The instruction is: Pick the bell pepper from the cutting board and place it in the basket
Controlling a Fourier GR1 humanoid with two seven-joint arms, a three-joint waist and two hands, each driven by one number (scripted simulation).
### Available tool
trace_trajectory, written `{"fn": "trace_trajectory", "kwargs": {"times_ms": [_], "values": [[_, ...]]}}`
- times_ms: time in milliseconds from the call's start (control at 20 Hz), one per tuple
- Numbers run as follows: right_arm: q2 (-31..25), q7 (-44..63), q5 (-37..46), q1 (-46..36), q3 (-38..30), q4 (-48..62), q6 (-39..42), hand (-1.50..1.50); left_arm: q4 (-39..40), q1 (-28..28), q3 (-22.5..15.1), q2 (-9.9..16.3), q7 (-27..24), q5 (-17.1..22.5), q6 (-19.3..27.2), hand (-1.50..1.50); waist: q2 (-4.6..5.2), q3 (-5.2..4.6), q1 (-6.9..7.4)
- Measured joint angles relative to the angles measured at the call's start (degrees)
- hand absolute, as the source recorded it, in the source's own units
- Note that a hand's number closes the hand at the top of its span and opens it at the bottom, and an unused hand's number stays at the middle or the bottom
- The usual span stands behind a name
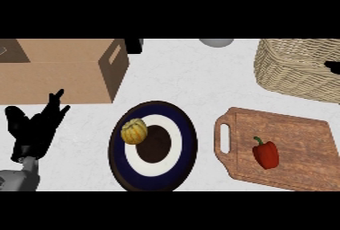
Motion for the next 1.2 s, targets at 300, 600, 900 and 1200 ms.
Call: {"fn": "trace_trajectory", "kwargs": {"times_ms": [300, 600, 900, 1200], "values": [[6.0, -11.2, 10.4, 8.1, -3.1, 0.3, -0.4, -1.5, 0.4, -0.5, 0.9, -0.6, 0.7, -0.1, -0.9, 0.0, 0.07, 0.04, 0.15], [13.1, -21.0, 22.2, 15.2, -1.4, 0.2, -7.1, -1.5, 0.8, -0.9, 1.5, -0.5, 1.3, -0.4, -2.3, 0.0, 0.1, 0.03, 0.29], [21.4, -27.2, 31.4, 16.7, 4.3, 5.3, -15.5, -1.5, 1.1, -1.2, 1.7, -1.1, 1.0, -1.5, -2.8, 0.0, 0.18, -0.02, 0.87], [26.3, -30.5, 38.8, 15.1, 8.5, 12.7, -20.3, -1.5, 1.8, -1.4, 2.6, -2.1, 0.2, -2.6, -3.4, 0.0, 0.21, -0.06, 0.88]]}}
